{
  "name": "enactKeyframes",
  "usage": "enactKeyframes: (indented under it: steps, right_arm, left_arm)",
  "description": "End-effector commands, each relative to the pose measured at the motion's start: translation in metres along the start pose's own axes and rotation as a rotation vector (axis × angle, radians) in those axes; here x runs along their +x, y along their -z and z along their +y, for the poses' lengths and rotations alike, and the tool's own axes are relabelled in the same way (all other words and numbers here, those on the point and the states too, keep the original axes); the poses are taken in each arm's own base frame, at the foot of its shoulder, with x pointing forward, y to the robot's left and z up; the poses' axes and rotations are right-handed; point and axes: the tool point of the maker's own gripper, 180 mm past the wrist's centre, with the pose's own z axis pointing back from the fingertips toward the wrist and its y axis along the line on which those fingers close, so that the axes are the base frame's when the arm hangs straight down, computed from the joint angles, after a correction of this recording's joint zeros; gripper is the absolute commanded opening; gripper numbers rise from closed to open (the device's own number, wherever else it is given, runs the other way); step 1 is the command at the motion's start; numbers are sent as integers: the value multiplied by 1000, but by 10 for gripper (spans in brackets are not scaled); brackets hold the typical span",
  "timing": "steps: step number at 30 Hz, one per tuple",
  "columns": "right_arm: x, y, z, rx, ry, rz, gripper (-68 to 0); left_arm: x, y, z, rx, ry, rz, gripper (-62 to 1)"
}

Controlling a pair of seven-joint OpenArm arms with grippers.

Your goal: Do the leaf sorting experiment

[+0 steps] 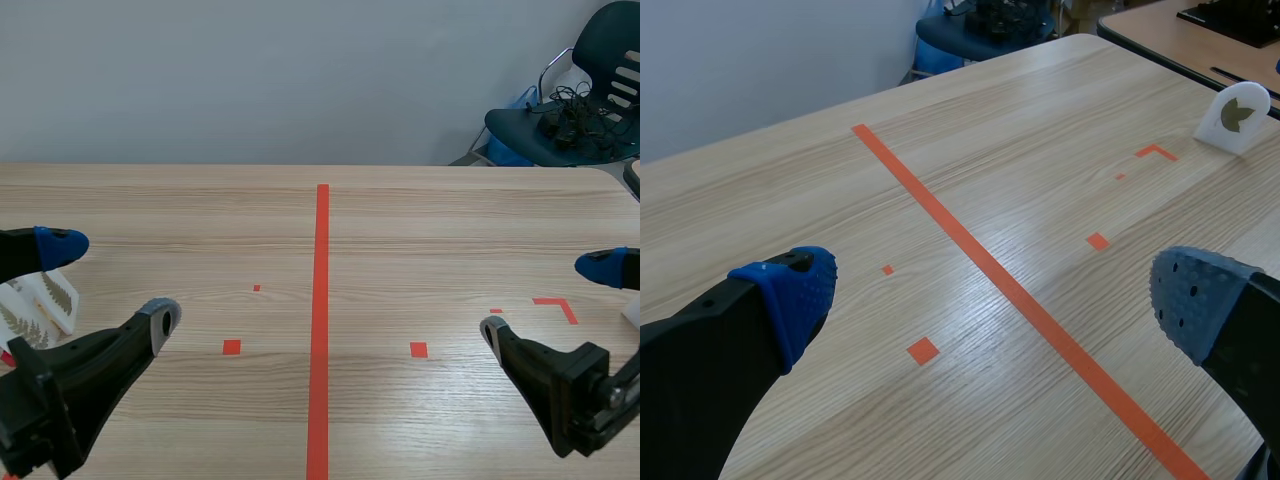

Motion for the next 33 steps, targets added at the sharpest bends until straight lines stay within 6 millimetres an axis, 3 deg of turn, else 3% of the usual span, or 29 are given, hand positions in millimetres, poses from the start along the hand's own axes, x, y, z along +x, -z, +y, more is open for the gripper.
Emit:
enactKeyframes:
  steps: [1,17,33]
  right_arm:
    - [13,2,-4,-6,-18,-38,4]
    - [9,4,-7,-10,-97,-4,4]
    - [32,31,-31,-56,-176,5,4]
  left_arm:
    - [9,1,0,1,-1,-35,14]
    - [9,1,0,1,-1,-35,14]
    - [9,1,0,1,-1,-36,14]
